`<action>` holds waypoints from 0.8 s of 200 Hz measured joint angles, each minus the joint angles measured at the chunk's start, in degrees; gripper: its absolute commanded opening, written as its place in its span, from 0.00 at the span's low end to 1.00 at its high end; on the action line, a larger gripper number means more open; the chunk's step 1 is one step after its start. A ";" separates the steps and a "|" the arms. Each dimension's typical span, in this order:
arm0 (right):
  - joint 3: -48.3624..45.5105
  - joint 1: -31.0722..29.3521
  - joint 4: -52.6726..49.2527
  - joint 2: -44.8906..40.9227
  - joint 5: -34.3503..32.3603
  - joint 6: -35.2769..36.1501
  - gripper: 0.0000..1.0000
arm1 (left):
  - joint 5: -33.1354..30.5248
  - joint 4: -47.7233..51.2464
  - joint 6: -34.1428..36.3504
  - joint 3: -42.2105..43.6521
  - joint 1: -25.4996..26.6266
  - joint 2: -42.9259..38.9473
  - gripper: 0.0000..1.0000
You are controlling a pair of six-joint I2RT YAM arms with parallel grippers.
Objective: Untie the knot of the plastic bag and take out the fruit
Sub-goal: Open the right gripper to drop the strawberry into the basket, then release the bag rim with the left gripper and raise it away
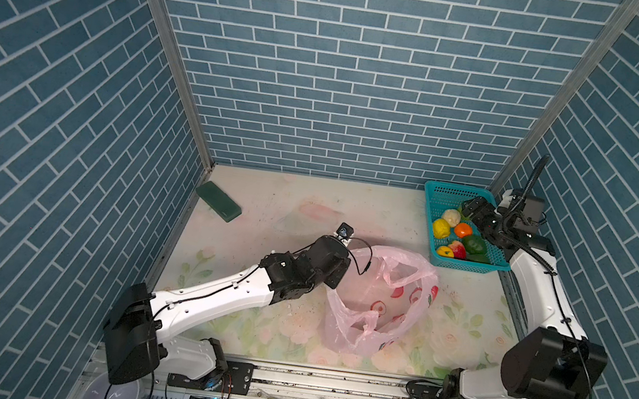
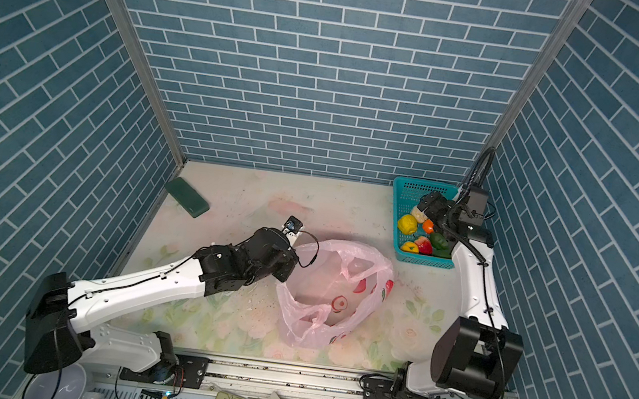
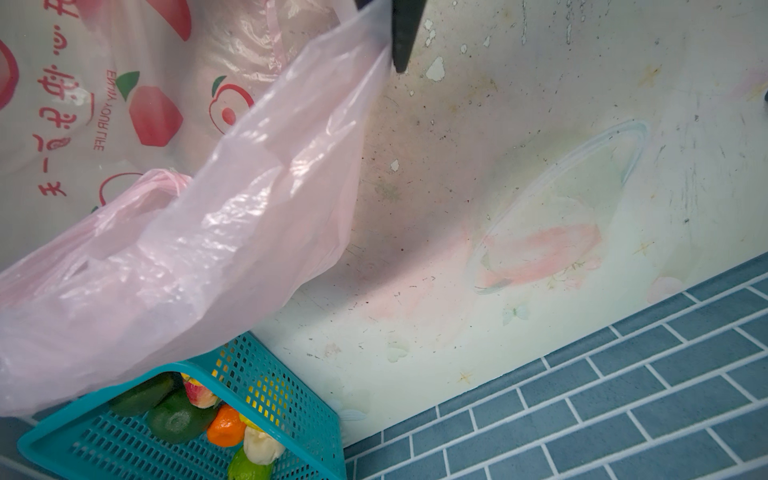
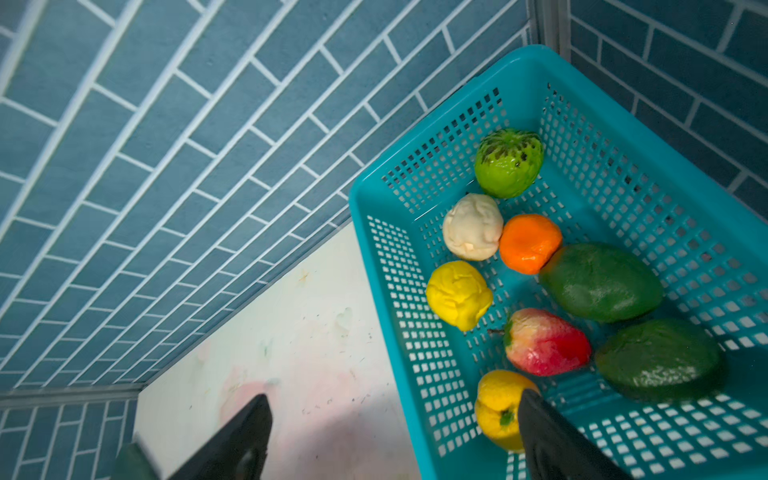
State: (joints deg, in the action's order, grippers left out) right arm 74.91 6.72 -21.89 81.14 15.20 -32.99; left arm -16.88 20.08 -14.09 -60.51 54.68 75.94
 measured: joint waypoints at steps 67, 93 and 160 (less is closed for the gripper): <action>-11.80 -0.11 -5.62 -14.40 10.40 -1.31 0.92 | 0.04 -1.05 2.03 0.00 -2.91 0.00 0.00; -15.96 -0.87 -7.30 -18.88 12.92 -2.03 0.92 | 0.24 -1.62 3.52 0.00 -5.27 0.00 0.00; -21.57 -5.62 -6.71 -22.91 15.74 -4.35 0.92 | 3.54 -6.25 9.33 -1.46 -13.62 0.92 0.00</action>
State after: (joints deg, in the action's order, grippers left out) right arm 53.34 1.10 -28.60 58.24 30.94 -37.34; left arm -13.34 13.82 -4.75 -61.98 41.06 76.86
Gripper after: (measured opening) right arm 0.920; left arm 0.044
